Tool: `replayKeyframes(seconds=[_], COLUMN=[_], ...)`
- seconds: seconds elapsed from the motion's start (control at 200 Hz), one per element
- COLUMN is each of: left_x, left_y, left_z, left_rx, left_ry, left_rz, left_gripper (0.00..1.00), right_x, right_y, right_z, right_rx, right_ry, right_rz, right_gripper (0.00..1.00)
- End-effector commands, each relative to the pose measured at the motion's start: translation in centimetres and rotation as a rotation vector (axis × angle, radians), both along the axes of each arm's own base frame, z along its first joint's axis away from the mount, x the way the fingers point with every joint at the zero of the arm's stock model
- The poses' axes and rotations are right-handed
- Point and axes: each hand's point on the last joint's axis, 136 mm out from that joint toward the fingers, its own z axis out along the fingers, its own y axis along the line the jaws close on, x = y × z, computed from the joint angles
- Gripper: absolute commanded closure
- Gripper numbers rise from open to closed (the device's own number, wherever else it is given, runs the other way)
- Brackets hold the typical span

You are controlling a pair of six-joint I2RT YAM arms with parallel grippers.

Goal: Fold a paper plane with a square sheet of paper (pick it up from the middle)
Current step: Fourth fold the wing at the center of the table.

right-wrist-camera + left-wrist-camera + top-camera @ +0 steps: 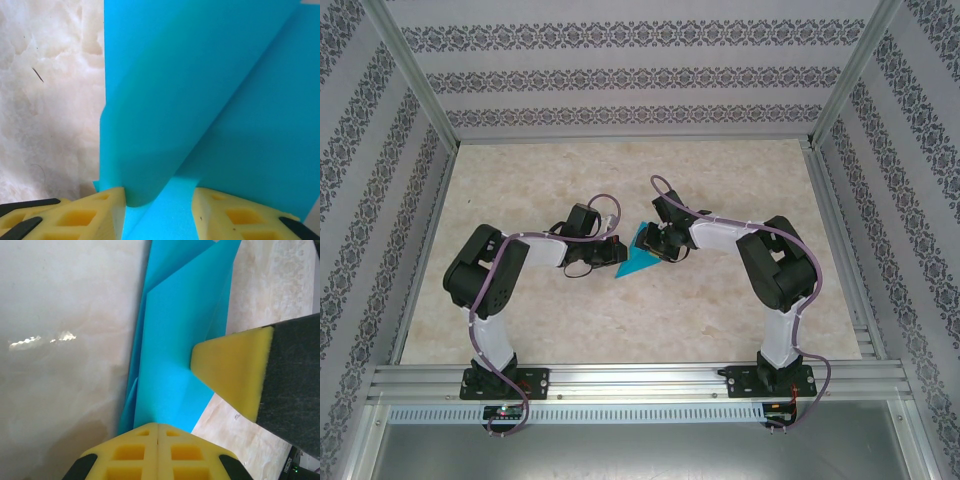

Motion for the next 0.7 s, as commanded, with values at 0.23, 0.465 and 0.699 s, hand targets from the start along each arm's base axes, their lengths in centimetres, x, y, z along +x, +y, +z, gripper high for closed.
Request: replayKeyframes(seconds=[0.23,0.465,0.699], left_x=[-0.1,-0.1,0.3], left_y=[-0.1,-0.4,-0.6], left_z=[-1.1,-0.7,0.4], left_rx=[0.025,0.009,-0.008], left_ry=[0.019,0.017,-0.019], left_rz=[-0.019,-0.029,-0.035], left_gripper=[0.96,0.95,0.94], right_x=[-3.3,-3.6,-3.5], right_y=[-3.1,-3.7,-3.6], right_z=[-4.6,-4.8,-4.8], right_rx=[-0.179,-0.212,-0.171], right_ry=[0.168,0.182,0.150], right_rz=[-0.014,-0.029,-0.045], right_gripper=[0.63,0.65,0.60])
